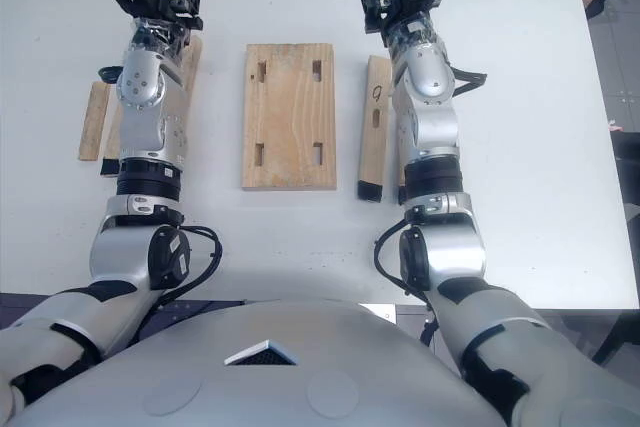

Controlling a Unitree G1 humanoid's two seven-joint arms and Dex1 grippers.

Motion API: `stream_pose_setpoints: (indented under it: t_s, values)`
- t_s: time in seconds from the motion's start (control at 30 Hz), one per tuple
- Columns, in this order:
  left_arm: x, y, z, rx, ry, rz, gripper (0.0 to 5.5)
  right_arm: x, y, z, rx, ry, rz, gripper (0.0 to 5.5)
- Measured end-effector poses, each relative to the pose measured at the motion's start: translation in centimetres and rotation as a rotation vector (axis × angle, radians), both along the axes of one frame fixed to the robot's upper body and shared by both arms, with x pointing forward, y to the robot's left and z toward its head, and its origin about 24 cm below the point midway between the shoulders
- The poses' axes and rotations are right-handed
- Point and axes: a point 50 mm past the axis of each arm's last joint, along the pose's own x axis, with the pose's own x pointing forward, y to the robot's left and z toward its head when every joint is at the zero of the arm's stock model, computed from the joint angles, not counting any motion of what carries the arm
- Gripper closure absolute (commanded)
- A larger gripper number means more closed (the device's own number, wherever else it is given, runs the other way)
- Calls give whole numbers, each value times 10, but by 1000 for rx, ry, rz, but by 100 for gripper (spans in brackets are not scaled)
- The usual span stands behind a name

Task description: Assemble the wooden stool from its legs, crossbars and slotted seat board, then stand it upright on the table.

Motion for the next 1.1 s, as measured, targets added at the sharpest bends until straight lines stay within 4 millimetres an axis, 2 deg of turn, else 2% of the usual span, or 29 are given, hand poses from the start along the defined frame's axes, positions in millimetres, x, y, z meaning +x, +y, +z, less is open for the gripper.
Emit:
stream_pose_setpoints:
  t_s: [0.1, 0.2, 0.3, 0.37, 0.43, 0.53, 0.63, 0.73, 0.9, 0.97, 1.1]
  values:
    - [-4, 0, -1, 3, -19, -5, 265, -5, 0, -3, 17, -15, -28, 222]
    - [-16, 1, -19, -32, 30, 4, 265, -13, 2, -11, 29, 2, -33, 222]
    - [-18, 1, -18, -14, 22, 3, 265, -17, -8, -4, 27, -39, -54, 222]
    - [-19, 7, -12, -16, -2, 37, 265, -29, -30, -1, -13, -65, -79, 222]
    - [-24, 14, -13, -18, -9, 75, 265, -49, -55, -5, -42, -43, -107, 222]
    - [-41, 21, -29, -17, 37, 115, 265, -98, -83, -19, -122, 68, -23, 222]
    - [-50, 30, -32, -22, 52, 163, 265, -135, -97, -24, -187, 144, 44, 222]
    - [-59, 38, -30, -18, 51, 201, 265, -170, -105, -37, -178, 248, 53, 222]
    - [-78, 46, -41, -10, 108, 235, 265, -209, -111, -52, -199, 445, 72, 222]
    - [-81, 46, -40, -8, 106, 237, 265, -218, -113, -58, -195, 507, 80, 222]
    - [-86, 47, -39, -9, 110, 253, 265, -222, -120, -64, -211, 556, 93, 222]
